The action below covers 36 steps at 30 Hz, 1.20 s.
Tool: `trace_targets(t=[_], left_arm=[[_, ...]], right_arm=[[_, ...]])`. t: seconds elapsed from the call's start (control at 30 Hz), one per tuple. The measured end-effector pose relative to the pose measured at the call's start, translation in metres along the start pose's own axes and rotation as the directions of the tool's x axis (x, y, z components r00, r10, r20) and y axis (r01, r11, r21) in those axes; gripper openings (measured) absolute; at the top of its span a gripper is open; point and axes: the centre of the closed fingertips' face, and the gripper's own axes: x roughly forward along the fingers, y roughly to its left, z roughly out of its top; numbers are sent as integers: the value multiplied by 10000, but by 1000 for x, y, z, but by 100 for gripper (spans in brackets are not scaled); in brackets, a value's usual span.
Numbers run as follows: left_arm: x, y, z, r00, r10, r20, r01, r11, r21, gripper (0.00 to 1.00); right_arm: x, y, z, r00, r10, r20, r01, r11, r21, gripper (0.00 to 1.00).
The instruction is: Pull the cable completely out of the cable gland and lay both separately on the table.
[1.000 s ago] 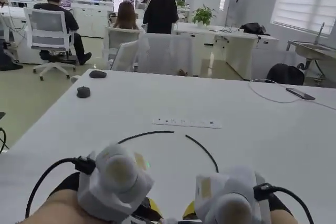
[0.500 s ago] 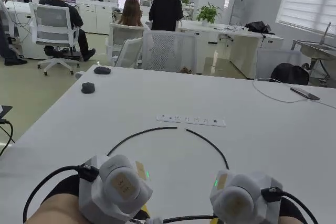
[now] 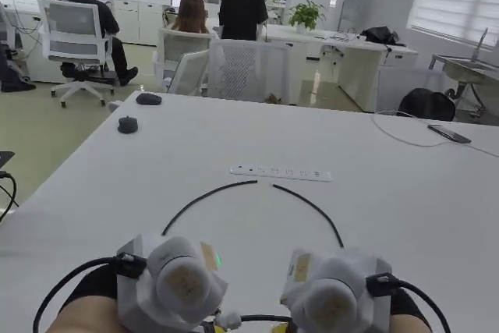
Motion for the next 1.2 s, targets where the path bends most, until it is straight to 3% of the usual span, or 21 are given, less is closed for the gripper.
trace_targets(t=[0.17,0.23,0.3,0.4,0.53,0.57,0.6,0.63,0.7,0.73,0.87,1.0,1.13,1.2], left_arm=[[0,1,2,9997,43,242,-45,10000,80,16],[1,1,2,9996,60,276,-62,10000,62,16],[1,1,2,9995,71,320,-72,10000,6,16],[1,7,-7,9991,408,-111,-404,9986,340,16],[-2,13,-12,9988,483,-58,-484,9986,-190,14],[-2,13,-13,9988,488,-94,-490,9985,-263,4],[-5,10,-16,9987,450,-238,-458,9983,-366,2],[-5,11,-14,9990,427,-137,-430,9989,-211,2],[-3,8,-15,9993,369,-45,-370,9988,-325,2],[-2,8,-15,9992,393,-93,-396,9987,-326,2],[-2,13,-22,9979,546,-338,-563,9970,-534,2],[-6,21,-32,9951,769,-629,-809,9947,-637,2],[-17,37,-39,9904,1155,-754,-1220,9886,-879,2],[-26,49,-37,9881,1424,-586,-1470,9856,-830,5]], right_arm=[[1,-4,-5,9998,-178,-106,173,9991,-386,6],[1,-4,-6,9999,-126,116,123,9995,285,6],[1,-6,-10,9997,-234,-11,235,9968,768,6],[-1,-14,-22,9969,-621,-483,651,9959,628,6],[-7,-28,-46,9841,-1160,-1344,1296,9868,972,6],[-9,-31,-53,9771,-1336,-1656,1527,9823,1084,6],[-12,-36,-65,9632,-1528,-2213,1796,9780,1064,7],[-14,-37,-71,9574,-1534,-2447,1829,9778,1026,7],[-12,-36,-65,9721,-1388,-1892,1678,9748,1470,8],[-12,-36,-64,9730,-1378,-1851,1684,9724,1614,8],[-10,-29,-73,9635,-1171,-2407,1517,9797,1309,7],[-10,-27,-76,9622,-1052,-2512,1419,9809,1327,7],[-8,-24,-85,9519,-862,-2941,1290,9831,1296,7],[-8,-22,-90,9467,-685,-3147,1174,9833,1391,7]])
